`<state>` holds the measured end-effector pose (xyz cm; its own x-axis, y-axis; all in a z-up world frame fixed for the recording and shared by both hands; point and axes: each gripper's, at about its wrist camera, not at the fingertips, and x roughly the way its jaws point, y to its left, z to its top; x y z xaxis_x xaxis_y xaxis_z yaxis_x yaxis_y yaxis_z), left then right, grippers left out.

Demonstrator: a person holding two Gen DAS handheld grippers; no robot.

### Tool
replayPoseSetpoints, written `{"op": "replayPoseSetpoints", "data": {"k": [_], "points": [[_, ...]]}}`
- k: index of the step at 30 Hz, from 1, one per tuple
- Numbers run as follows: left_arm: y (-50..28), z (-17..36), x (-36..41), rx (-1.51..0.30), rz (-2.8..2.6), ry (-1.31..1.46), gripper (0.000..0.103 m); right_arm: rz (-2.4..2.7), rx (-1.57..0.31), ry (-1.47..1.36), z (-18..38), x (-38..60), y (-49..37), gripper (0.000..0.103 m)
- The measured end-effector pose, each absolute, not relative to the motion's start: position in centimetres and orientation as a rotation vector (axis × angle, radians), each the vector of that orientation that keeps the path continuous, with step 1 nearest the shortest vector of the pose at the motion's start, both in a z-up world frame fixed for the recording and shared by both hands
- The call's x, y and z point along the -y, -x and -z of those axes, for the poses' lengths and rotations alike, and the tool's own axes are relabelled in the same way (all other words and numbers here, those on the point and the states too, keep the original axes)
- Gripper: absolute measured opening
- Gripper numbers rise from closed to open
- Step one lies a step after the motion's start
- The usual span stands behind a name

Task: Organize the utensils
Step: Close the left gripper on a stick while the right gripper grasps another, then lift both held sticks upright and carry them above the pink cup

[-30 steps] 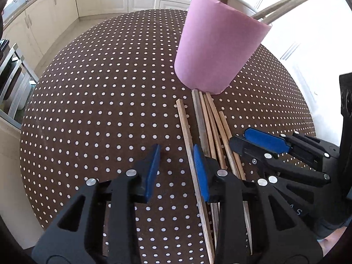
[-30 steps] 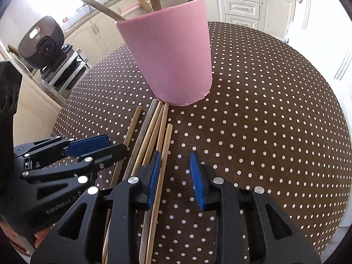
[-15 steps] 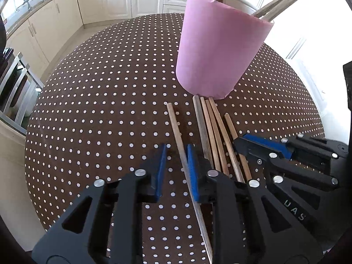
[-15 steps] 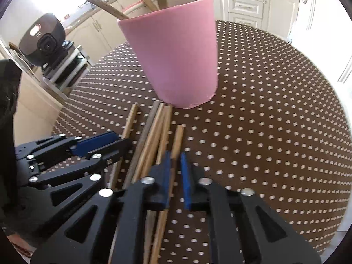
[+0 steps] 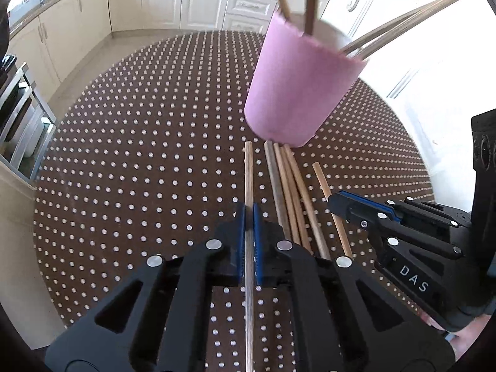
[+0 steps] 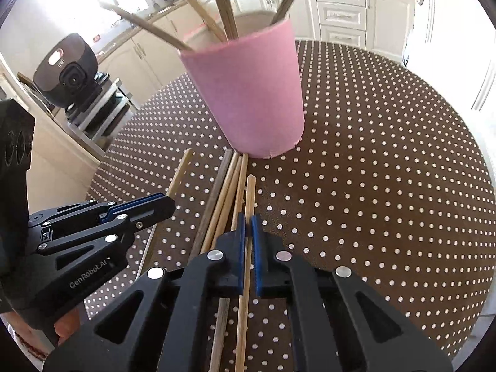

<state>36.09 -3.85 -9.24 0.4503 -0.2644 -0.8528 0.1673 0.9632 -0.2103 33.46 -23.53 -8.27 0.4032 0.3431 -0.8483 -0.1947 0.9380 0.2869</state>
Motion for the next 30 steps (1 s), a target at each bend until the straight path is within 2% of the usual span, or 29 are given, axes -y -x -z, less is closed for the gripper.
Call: {"op": "replayPoseSetpoints", "data": {"k": [15, 30], "points": [[-30.8, 1.3, 2.7, -0.896, 0.318, 0.087, 0.006, -0.371, -0.952, -0.165, 2.3, 24.6, -30.9, 0.0], [-32.2, 4.9, 1.9, -1.0, 0.264, 0.101, 0.006, -0.22, -1.158, -0.082, 8.5, 24.7, -33.5, 0.004]]}}
